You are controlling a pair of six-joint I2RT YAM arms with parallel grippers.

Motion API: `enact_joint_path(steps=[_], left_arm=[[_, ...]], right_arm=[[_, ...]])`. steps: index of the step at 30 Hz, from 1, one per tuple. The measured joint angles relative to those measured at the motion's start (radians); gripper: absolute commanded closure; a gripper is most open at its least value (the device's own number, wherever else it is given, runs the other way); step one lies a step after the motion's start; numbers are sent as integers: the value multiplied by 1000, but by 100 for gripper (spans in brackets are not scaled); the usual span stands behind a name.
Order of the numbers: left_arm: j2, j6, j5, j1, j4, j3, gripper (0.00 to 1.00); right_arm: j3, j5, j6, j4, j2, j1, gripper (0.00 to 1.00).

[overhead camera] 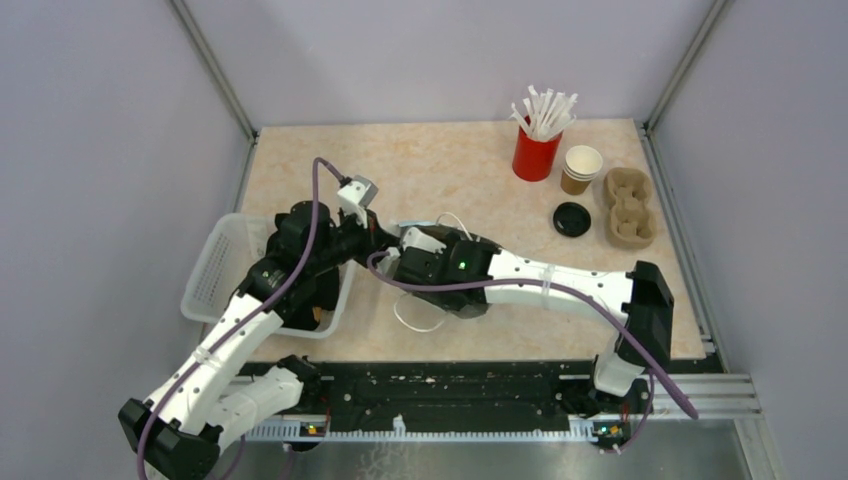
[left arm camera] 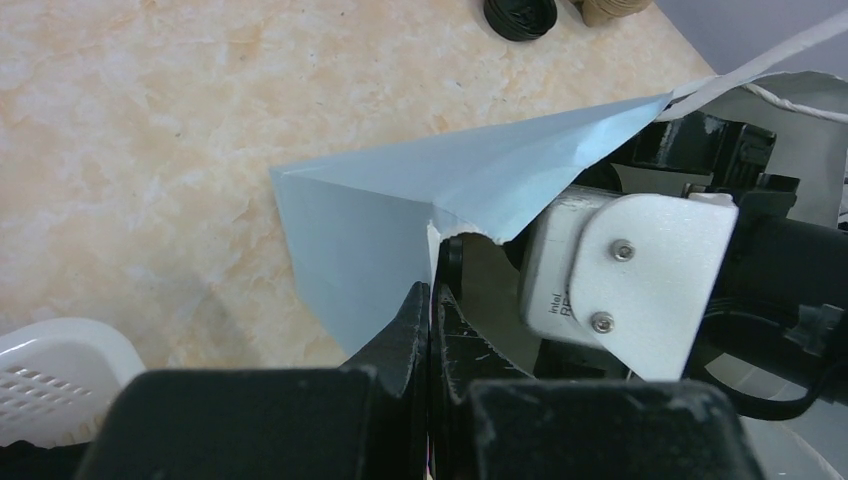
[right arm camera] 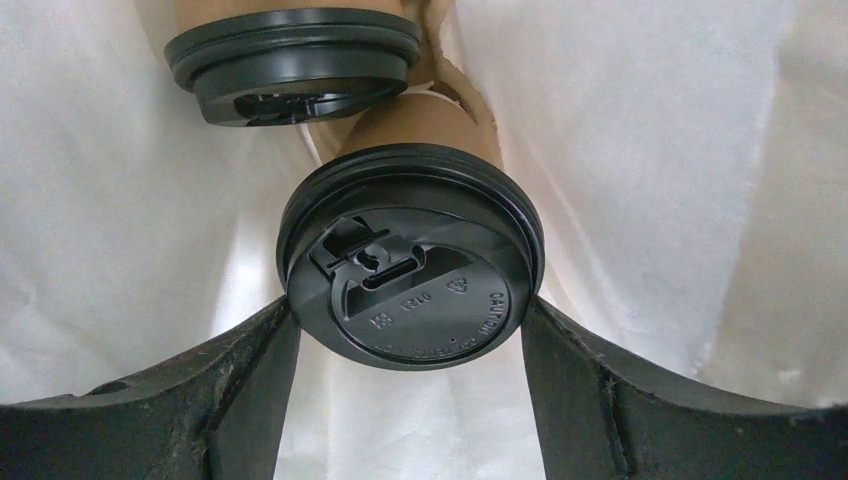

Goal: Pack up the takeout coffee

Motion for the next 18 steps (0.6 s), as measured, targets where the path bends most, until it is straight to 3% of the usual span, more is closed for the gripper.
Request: enact_joint_path(steps=[18], left_arm=[[-9,18,6,-8,0,-11,100]], right_arm=[[-153,-77,-77,161,4,-53,38]])
